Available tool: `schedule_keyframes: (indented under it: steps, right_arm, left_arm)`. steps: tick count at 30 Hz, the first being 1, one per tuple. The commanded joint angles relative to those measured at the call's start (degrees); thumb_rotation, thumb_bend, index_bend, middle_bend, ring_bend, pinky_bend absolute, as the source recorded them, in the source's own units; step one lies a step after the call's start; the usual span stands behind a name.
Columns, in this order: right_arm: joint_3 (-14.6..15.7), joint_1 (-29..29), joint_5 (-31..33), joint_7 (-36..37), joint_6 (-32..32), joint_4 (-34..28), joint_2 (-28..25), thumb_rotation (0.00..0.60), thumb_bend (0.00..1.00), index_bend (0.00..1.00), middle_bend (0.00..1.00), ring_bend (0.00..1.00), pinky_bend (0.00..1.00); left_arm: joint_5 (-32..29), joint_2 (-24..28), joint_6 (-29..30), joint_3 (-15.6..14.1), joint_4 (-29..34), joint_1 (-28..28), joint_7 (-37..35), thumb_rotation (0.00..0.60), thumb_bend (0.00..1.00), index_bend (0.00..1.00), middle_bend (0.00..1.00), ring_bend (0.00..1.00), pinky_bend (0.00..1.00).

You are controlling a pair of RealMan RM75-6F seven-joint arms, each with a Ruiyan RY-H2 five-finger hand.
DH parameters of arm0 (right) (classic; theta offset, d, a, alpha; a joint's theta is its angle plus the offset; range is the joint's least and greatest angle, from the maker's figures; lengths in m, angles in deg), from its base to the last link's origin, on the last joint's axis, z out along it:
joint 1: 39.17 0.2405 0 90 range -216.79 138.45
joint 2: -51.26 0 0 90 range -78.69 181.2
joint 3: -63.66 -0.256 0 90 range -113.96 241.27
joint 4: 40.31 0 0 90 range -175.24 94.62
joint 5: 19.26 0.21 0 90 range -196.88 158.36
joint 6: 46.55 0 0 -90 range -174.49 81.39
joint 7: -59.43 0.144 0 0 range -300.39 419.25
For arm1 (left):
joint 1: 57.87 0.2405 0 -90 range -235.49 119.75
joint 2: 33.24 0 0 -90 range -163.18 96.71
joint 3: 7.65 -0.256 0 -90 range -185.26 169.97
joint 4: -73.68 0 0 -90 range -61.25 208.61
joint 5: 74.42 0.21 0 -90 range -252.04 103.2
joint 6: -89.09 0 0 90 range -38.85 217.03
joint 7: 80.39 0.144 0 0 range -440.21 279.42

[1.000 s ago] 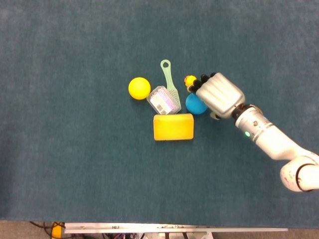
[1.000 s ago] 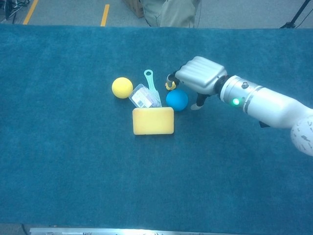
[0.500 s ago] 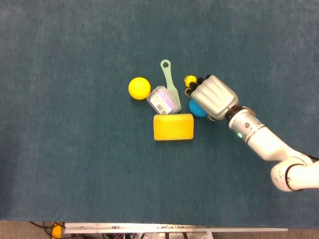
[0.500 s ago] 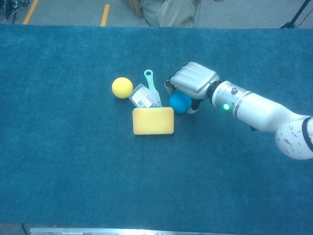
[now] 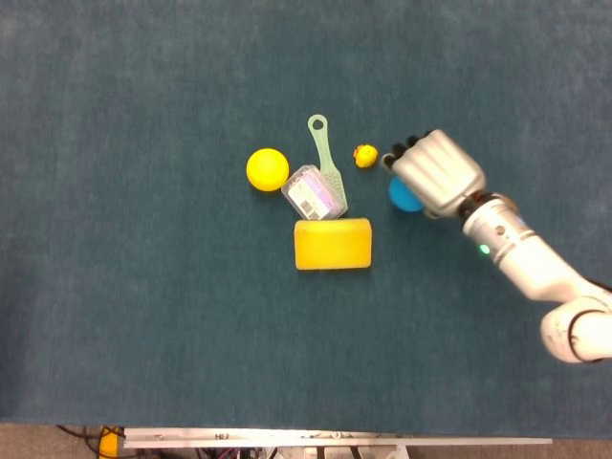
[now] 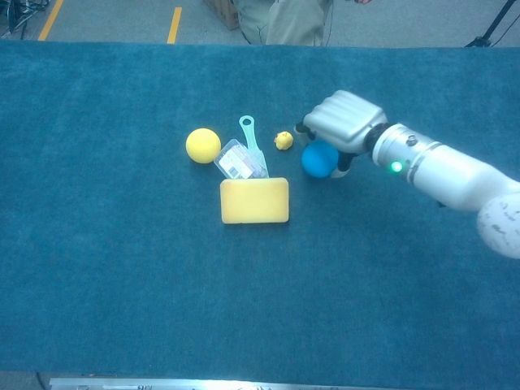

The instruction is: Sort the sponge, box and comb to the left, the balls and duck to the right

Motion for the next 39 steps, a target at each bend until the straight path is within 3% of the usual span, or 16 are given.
schedule_keyframes:
  steps: [1,11,17,20,31,39]
  right_arm:
    - [0.6,-0.5,0.1,0.5,-0.1,0.5,-1.2,0.6,0.0,0.43,0.41,0.4,0.54]
    - [0.9,-0.1,1.4,0.5,0.8,2.3,-0.5,0.6,0.0,0.41,0.4,0.38,0.54]
    - [1.2,0.8,6.4,-3.0,1.8,-0.3,-1.8,0.6,0.0,0.18,0.3,0.29,0.45]
    - [1.1,1.0,7.3,-3.6,0.9,-1.9,-2.5,0.6,0.0,0.13,0.27,0.27,0.43]
    - [-0.5,1.2,1.9,1.3,-1.4,-11.2,-7.0,0.6,0.0,0.12,0.27,0.27,0.43]
    - [-1.3,3.2,-1.3,4.2,1.0,-17.6,-8.3,0.6,0.0,0.12,0.27,0.27,0.43]
  left_arm:
    - [0.0,-0.2,-0.3,0.0,0.0,-0.2,0.1,0.6,0.43,0.36,0.37,0.32,0.25]
    - [0.1,-0.3,-0.2,0.1,0.4,-0.2,0.7,0.6,0.43,0.36,0.37,0.32,0.25]
    - [0.1,-0.2,0.1,0.0,0.6,0.0,0.8,0.6,0.43,0.36,0.36,0.32,0.25]
    - [0.3,-0.4,0.0,0.0,0.5,-0.1,0.8,0.6,0.43,0.36,0.36,0.32,0.25]
    - [0.5,-0.1,0.3,-0.1,0.9,0.0,1.0,0.6,0.43,0.36,0.36,0.32,0.25]
    - [0.9,0.5,1.4,-0.3,1.4,0.7,1.0,0.6,0.43,0.36,0.36,0.32,0.25]
